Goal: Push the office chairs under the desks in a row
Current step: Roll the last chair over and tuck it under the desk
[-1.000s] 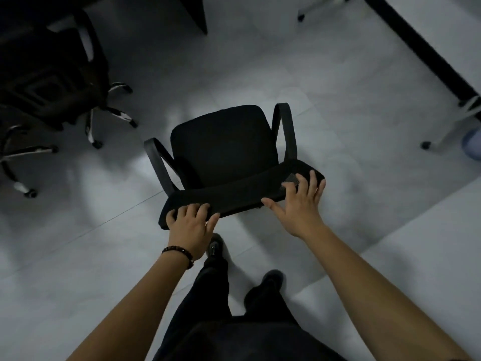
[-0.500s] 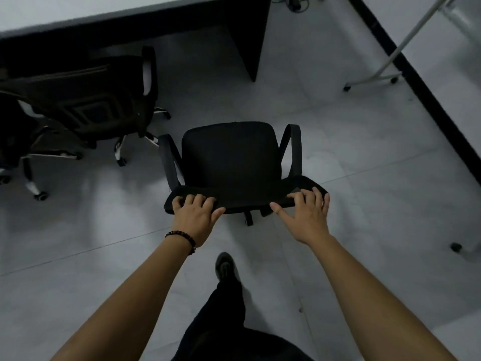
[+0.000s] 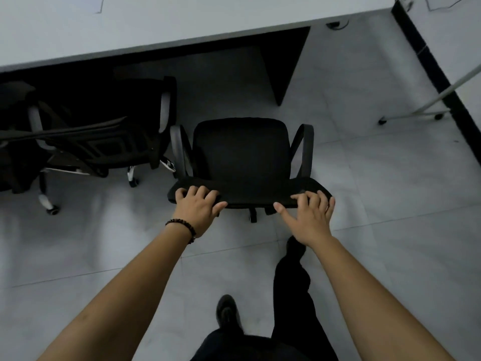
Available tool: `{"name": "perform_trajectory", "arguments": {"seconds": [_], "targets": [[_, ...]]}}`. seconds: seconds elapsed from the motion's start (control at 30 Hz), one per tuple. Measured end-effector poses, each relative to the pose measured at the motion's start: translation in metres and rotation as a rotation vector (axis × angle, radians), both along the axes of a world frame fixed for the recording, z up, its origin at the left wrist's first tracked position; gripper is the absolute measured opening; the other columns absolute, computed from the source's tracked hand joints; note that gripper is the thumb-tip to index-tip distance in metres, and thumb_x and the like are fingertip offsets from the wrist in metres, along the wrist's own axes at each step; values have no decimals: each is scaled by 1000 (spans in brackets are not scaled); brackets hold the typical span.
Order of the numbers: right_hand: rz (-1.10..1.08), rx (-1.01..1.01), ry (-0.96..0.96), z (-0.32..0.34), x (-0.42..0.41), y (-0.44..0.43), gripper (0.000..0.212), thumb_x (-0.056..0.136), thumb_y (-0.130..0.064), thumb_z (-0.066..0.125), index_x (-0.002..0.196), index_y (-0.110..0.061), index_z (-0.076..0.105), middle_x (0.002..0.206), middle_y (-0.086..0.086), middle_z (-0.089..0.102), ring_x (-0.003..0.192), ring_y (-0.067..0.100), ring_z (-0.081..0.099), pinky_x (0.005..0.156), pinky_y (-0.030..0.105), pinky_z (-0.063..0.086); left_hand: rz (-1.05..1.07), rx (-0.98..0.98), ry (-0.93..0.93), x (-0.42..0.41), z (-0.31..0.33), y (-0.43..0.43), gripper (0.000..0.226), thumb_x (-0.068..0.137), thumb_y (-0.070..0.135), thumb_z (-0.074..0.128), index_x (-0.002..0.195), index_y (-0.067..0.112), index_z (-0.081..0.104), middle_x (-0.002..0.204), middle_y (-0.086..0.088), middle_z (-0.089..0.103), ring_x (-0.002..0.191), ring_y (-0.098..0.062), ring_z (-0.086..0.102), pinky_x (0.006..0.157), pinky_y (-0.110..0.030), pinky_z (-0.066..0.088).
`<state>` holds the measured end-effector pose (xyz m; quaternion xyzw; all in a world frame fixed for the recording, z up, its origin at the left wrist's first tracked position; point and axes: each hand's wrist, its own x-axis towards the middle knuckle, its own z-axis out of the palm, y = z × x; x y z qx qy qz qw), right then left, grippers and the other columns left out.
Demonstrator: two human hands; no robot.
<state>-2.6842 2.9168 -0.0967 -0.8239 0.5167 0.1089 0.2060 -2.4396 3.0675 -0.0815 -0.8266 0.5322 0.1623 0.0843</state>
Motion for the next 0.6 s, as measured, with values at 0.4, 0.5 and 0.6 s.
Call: {"name": "perform_trajectory", "arguments": {"seconds": [0.4,0.5,0.6], "targets": [[242,-40,-61,3,104,-235,78,83,-82,20,131,-26,46,143,9,37,142,31,11,117,54,-10,299,48,-27,67,-4,-189,56,93,61,13,133,34,42,134,0,45,126,-27,35,108,-50,17],[287,-18,-54,4,119,-273,77,84,-82,23,131,-26,46,144,10,36,143,31,11,117,54,-11,381,58,-8,70,-3,-217,55,94,60,15,135,33,41,136,-3,43,129,-29,32,113,-52,10],[313,-25,-62,1,132,-300,77,83,-83,23,130,-26,47,143,10,37,142,31,12,117,54,-10,401,59,5,81,-1,-241,54,94,58,17,135,32,41,136,-3,43,129,-30,31,112,-53,10]]}}
